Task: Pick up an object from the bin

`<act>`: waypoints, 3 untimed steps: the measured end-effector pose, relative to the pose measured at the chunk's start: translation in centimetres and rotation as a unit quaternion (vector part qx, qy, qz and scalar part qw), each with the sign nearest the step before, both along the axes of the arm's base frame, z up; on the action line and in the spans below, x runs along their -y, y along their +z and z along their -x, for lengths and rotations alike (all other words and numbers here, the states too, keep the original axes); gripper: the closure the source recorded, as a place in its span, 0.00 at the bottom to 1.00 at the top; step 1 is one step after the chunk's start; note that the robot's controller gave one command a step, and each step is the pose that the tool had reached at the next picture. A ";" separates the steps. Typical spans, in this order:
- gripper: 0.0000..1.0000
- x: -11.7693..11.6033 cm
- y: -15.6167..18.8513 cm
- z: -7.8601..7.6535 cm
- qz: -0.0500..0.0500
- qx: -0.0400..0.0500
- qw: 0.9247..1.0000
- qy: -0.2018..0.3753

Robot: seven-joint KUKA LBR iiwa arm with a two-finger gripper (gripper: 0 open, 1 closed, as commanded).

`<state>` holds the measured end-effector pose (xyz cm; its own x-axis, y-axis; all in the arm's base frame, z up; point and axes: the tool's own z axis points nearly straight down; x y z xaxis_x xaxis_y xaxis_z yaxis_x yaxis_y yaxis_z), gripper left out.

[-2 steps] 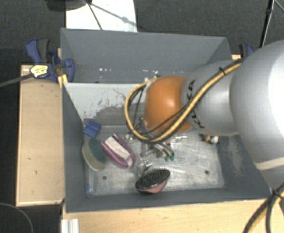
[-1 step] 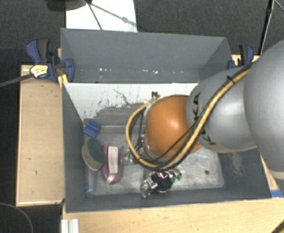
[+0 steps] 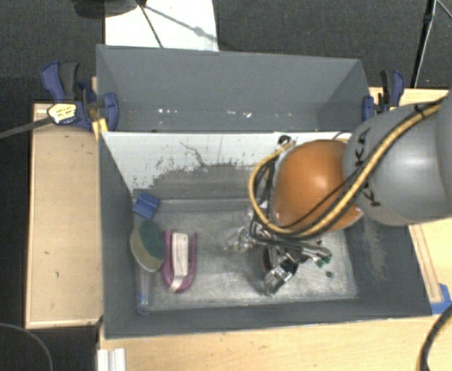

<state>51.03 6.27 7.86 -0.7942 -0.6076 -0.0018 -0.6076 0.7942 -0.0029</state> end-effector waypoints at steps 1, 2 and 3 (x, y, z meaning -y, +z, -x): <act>0.00 7.1 0.3 -4.4 0.000 0.000 0.997 0.076; 0.00 11.6 -0.6 -7.3 -0.001 0.002 0.996 0.090; 1.00 11.3 -0.5 -7.4 -0.002 0.003 0.996 0.089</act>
Offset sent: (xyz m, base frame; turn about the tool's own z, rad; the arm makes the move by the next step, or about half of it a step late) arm 0.0429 -0.0680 0.0027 -0.1569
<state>58.40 -5.04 7.40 -0.6733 -0.7393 -0.0085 -0.7393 0.6733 -0.0042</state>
